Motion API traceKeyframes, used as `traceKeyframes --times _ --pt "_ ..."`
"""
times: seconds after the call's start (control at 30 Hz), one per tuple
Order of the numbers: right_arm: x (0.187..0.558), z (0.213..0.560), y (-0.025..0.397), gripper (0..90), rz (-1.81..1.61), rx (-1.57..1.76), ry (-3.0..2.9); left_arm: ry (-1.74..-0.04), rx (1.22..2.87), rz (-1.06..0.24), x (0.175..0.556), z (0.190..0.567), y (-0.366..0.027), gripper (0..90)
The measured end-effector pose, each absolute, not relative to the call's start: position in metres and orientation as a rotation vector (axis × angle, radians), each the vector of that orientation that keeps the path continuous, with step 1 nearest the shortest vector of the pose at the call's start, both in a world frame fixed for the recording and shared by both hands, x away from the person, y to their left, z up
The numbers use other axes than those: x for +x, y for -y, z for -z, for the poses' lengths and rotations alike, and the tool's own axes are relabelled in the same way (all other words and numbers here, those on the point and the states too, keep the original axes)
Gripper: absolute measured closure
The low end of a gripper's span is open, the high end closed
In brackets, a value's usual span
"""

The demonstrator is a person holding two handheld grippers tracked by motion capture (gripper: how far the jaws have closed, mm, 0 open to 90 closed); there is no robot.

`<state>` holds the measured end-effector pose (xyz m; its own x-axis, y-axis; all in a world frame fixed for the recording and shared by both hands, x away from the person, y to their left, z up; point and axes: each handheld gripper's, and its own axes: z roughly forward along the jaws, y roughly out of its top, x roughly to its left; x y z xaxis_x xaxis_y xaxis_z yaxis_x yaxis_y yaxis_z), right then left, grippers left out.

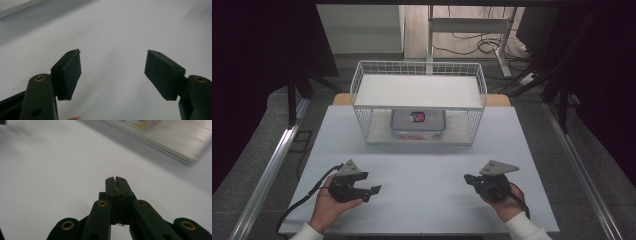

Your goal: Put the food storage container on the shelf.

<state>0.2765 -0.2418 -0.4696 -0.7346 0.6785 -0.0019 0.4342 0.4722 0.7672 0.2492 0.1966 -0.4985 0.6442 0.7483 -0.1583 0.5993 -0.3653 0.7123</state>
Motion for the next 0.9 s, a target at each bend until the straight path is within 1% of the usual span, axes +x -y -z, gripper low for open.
traceKeyframes --times 0.03,0.07,0.1,0.13,0.17,0.23,0.3,0.47,0.73,0.9 --pt "0.274 0.470 0.249 86.3 -1.125 0.967 -2.400 -1.044 2.095 -0.253 0.249 0.499 -0.197 28.8" --pt "0.272 0.470 0.257 82.0 -1.122 0.984 -2.382 -1.043 2.099 -0.259 0.249 0.499 -0.197 28.5" --pt "0.271 0.470 0.263 71.6 -1.115 1.003 -2.357 -1.044 2.100 -0.263 0.249 0.499 -0.197 28.2" --pt "0.269 0.470 0.267 58.0 -1.110 1.024 -2.325 -1.047 2.094 -0.263 0.248 0.498 -0.197 28.0" --pt "0.267 0.471 0.270 48.2 -1.112 1.041 -2.303 -1.047 2.093 -0.262 0.249 0.498 -0.197 27.9" --pt "0.264 0.473 0.271 37.6 -1.120 1.067 -2.281 -1.050 2.090 -0.262 0.249 0.498 -0.197 27.9" --pt "0.264 0.475 0.269 30.0 -1.108 1.074 -2.281 -1.055 2.095 -0.264 0.250 0.498 -0.197 27.2" --pt "0.268 0.478 0.267 26.4 -1.076 1.128 -2.276 -1.049 2.103 -0.268 0.251 0.499 -0.197 26.5" --pt "0.268 0.478 0.269 24.2 -1.063 1.148 -2.257 -1.063 2.087 -0.253 0.252 0.499 -0.196 25.7" --pt "0.273 0.481 0.269 18.6 -1.045 1.186 -2.245 -1.065 2.093 -0.268 0.252 0.498 -0.197 25.3"
